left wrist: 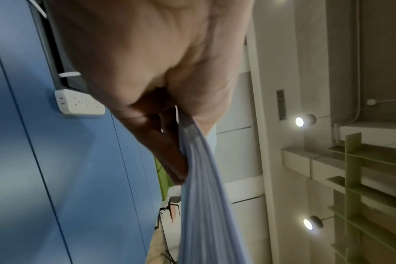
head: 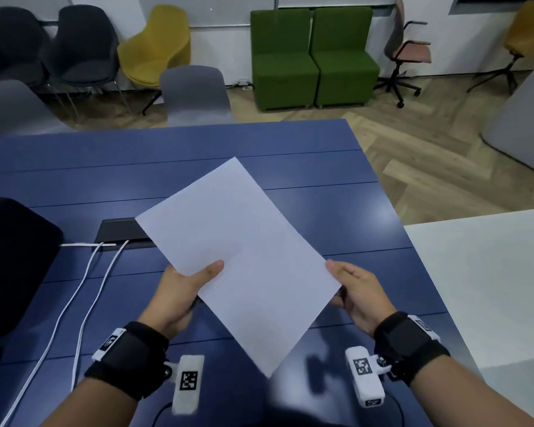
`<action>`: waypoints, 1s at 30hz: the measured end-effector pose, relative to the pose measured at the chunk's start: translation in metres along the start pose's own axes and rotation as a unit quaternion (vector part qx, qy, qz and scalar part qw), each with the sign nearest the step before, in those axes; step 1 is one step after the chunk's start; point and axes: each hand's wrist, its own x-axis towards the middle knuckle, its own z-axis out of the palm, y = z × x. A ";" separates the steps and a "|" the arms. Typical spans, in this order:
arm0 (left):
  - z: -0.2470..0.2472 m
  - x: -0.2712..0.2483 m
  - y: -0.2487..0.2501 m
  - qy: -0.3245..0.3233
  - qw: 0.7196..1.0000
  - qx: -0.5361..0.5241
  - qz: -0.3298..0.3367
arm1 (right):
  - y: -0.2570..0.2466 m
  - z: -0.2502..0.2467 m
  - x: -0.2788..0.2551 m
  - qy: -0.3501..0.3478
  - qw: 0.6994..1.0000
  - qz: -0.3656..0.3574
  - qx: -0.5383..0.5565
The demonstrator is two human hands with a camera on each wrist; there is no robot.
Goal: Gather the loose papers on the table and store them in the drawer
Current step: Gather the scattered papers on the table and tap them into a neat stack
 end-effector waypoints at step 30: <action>-0.056 0.003 0.007 -0.036 0.981 0.181 0.054 | -0.047 0.012 -0.032 -0.133 0.966 -0.121 -0.184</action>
